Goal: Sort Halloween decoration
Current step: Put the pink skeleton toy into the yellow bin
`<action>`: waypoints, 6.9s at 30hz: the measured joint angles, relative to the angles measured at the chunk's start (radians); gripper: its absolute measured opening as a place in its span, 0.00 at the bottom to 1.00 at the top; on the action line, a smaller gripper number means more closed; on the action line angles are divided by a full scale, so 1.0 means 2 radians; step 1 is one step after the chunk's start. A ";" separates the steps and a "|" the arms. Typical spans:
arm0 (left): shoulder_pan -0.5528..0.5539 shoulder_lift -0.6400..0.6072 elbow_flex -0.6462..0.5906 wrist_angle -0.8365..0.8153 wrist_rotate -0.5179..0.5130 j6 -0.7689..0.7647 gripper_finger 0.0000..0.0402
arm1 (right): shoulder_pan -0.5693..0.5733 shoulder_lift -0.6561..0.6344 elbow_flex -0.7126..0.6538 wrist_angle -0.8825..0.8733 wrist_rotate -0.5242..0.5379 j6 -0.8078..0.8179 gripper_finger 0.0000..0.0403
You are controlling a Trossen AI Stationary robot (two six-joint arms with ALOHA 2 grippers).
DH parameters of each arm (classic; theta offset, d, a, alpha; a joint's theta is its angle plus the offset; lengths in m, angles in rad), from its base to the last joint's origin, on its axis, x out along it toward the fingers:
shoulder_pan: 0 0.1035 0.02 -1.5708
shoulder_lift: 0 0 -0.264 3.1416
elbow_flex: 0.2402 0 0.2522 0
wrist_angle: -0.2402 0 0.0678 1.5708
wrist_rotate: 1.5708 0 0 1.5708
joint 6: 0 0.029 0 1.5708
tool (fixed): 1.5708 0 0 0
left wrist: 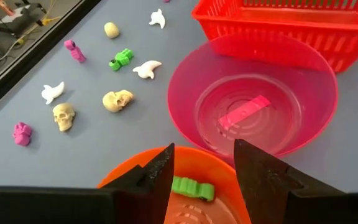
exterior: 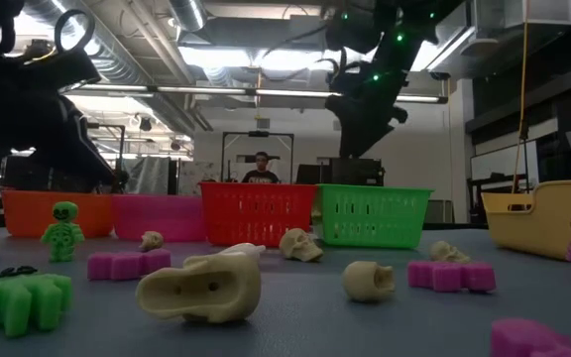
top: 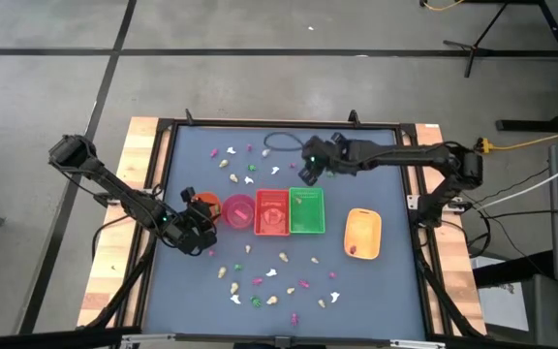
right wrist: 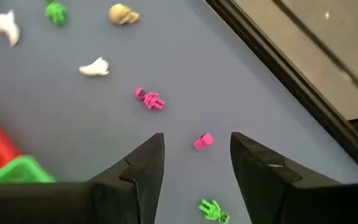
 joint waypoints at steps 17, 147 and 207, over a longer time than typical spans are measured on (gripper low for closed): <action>0.000 0.000 0.000 0.015 0.000 0.000 0.37 | -0.055 0.071 0.000 0.019 -0.028 0.039 0.45; 0.000 0.000 0.000 0.028 -0.001 0.004 0.37 | 0.370 -0.235 -0.259 -0.139 -0.049 0.175 0.12; 0.000 0.000 0.000 0.028 -0.002 0.003 0.37 | 0.379 -0.235 -0.281 -0.128 -0.048 0.174 0.35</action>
